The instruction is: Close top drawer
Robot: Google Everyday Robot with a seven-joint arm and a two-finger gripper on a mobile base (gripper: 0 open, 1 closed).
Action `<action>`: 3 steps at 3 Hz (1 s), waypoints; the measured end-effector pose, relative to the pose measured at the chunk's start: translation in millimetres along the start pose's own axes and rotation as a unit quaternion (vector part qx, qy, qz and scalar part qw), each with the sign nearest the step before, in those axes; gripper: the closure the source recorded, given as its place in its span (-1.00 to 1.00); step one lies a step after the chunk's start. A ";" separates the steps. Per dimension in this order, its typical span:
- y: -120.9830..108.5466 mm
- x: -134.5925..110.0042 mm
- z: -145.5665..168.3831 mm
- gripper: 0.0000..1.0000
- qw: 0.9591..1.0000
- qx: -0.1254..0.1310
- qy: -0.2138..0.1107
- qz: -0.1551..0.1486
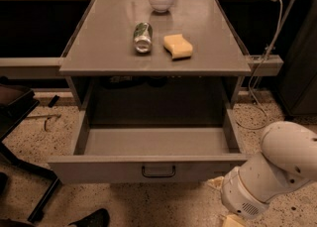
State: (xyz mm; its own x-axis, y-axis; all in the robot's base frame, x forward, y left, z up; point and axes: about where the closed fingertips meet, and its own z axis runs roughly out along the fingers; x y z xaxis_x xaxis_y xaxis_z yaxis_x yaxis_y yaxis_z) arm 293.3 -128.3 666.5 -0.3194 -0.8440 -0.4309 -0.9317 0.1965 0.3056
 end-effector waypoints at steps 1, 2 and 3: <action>-18.0 -4.1 -0.9 -1.00 1.000 0.025 -0.005 -0.016; -47.7 -16.0 -1.4 -1.00 0.998 0.051 -0.011 -0.040; -70.3 -26.5 -3.5 -1.00 0.996 0.066 -0.022 -0.056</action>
Offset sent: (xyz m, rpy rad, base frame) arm 0.0924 0.0085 -0.0106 0.0113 -0.2166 0.0356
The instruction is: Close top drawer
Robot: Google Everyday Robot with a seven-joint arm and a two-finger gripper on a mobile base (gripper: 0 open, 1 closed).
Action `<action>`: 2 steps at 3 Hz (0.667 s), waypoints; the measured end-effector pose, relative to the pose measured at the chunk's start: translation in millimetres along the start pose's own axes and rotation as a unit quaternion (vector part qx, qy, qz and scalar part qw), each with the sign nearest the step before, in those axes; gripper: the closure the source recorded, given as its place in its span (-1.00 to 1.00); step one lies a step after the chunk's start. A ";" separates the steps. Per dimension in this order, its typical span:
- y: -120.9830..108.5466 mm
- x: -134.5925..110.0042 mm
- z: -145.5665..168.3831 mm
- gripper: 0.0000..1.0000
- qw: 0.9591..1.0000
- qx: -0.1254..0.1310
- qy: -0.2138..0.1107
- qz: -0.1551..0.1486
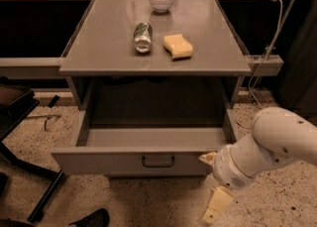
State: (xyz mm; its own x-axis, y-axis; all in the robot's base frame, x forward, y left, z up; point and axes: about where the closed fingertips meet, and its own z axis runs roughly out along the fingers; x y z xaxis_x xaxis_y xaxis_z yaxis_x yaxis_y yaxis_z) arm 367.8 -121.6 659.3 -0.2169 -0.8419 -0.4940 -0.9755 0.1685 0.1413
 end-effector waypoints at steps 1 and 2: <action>-27.0 -17.4 8.5 -1.00 1.000 0.006 -0.013 -0.025; -27.5 -17.7 7.2 -1.00 1.000 0.009 -0.012 -0.026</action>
Offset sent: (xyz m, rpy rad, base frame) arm 0.0429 0.0228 -0.0060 0.0434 -0.0498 0.0578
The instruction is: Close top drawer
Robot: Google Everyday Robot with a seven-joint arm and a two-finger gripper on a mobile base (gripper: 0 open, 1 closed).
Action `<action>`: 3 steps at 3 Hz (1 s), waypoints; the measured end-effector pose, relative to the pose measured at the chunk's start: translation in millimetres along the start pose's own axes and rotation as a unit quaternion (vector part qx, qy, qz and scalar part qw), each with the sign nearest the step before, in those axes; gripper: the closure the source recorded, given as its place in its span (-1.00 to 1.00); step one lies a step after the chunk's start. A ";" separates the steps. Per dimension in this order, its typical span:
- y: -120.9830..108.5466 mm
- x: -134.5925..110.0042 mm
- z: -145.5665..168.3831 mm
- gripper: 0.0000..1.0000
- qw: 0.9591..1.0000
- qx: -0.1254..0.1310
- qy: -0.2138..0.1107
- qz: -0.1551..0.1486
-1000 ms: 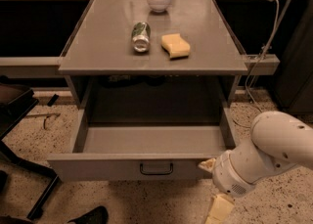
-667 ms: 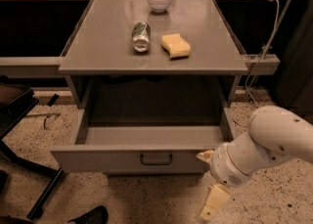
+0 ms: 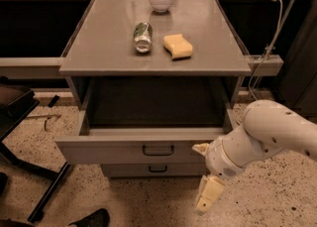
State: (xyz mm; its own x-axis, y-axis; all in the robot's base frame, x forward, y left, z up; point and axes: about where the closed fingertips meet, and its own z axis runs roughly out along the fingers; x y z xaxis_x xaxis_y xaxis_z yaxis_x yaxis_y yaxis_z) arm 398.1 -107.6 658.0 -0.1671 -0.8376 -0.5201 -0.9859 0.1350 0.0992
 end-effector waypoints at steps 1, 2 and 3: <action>-18.1 -4.1 -13.5 -1.00 1.000 0.029 0.003 -0.002; -80.1 -11.2 -26.1 -1.00 0.998 0.059 -0.012 -0.002; -80.2 -11.1 -25.9 -1.00 0.998 0.059 -0.012 -0.002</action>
Offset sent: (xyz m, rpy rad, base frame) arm 0.0834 -0.0203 0.0393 -0.0030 -0.1607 -0.0755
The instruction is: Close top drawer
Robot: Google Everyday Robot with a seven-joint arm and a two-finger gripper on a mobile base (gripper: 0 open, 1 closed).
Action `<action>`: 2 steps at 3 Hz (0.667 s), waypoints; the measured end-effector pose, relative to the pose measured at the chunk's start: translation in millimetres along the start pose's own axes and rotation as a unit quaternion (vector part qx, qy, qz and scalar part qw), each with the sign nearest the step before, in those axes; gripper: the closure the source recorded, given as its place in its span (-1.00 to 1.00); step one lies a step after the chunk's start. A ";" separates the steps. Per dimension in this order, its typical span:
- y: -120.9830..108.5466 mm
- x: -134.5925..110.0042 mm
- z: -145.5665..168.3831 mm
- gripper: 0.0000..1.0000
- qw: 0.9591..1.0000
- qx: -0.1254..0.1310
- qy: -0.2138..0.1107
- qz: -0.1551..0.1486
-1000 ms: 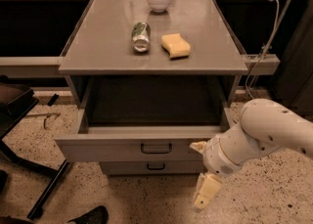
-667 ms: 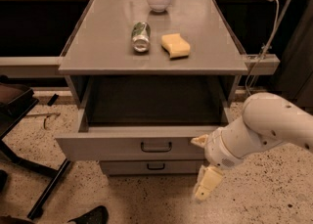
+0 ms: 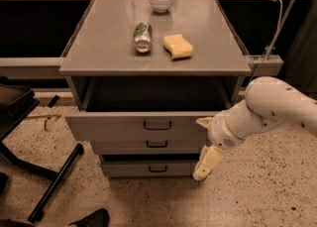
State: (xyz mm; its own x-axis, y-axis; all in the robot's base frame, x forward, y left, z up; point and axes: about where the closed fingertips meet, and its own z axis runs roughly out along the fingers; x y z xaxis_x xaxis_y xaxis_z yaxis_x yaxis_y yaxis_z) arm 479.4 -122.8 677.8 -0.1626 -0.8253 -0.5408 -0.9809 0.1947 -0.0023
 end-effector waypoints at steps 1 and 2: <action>-15.8 2.9 13.9 -1.00 1.000 -0.009 -0.008 0.003; -45.3 -3.5 23.2 -1.00 1.000 -0.006 -0.013 -0.004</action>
Offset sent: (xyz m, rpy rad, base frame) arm 0.0893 0.0101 -0.0183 0.0371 -0.0268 0.0175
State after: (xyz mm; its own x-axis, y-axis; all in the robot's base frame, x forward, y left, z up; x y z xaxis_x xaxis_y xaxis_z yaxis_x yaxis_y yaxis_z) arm 526.9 -116.5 660.3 -0.1529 -0.8121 -0.5632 -0.9832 0.1826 0.0036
